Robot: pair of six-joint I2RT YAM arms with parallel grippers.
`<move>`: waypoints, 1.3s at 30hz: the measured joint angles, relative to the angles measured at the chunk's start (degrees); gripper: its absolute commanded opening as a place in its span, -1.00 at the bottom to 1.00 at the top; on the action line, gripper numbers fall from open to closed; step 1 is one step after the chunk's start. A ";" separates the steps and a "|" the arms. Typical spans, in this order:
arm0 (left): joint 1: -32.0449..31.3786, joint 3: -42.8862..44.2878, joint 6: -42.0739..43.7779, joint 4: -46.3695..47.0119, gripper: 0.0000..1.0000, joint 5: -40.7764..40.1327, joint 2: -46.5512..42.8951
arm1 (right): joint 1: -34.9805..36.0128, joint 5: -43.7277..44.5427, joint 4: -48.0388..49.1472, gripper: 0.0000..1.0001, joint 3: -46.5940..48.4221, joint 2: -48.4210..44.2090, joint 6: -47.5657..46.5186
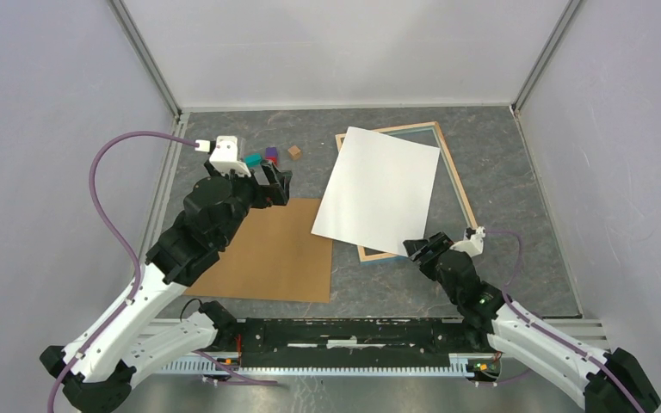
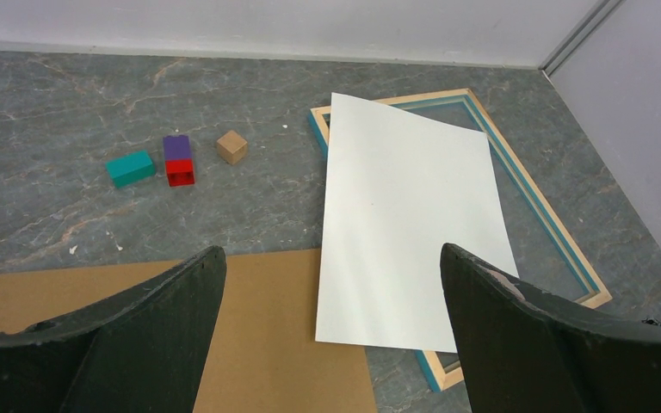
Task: Put the photo into the frame
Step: Turn over the photo from the photo frame.
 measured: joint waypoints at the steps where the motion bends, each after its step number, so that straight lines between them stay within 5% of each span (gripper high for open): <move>1: 0.00 0.00 0.00 0.00 1.00 0.02 0.00 | 0.00 -0.68 0.17 0.37 0.02 -0.17 0.07; 19: 0.00 0.00 -0.02 0.00 1.00 0.24 0.13 | 0.00 0.63 7.48 -0.04 0.02 3.63 1.46; 28: 0.00 0.00 -0.04 0.00 1.00 0.26 0.13 | 0.00 2.60 16.94 -1.00 -0.63 12.39 2.43; 32: 0.00 0.00 -0.04 0.00 1.00 0.26 0.13 | -0.24 3.69 9.57 -1.00 4.02 12.39 -6.16; 39: 0.00 0.00 -0.07 0.00 1.00 0.66 0.13 | -4.72 1.57 -7.39 -1.00 18.23 9.99 -34.25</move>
